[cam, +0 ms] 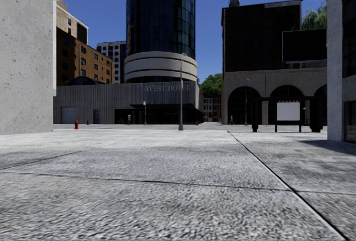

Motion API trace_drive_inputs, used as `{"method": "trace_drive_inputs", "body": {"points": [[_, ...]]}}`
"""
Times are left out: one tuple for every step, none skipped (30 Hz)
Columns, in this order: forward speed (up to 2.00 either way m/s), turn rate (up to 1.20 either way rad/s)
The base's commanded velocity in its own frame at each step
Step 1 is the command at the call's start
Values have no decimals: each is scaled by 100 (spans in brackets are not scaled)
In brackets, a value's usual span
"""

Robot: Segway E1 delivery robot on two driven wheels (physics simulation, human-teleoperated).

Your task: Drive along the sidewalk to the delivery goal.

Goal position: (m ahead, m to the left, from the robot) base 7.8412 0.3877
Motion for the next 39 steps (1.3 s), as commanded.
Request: {"method": "trace_drive_inputs", "body": {"points": [[200,0],[200,0],[200,0],[200,0],[200,0],[200,0],[200,0],[200,0],[200,0],[200,0],[200,0],[200,0],[200,0],[200,0],[200,0],[200,0],[200,0],[200,0],[200,0],[200,0],[200,0],[200,0],[200,0],[200,0],[200,0],[200,0],[200,0],[200,0],[200,0],[200,0],[200,0],[200,0],[200,0],[200,0],[200,0],[200,0],[200,0],[200,0],[200,0]]}}
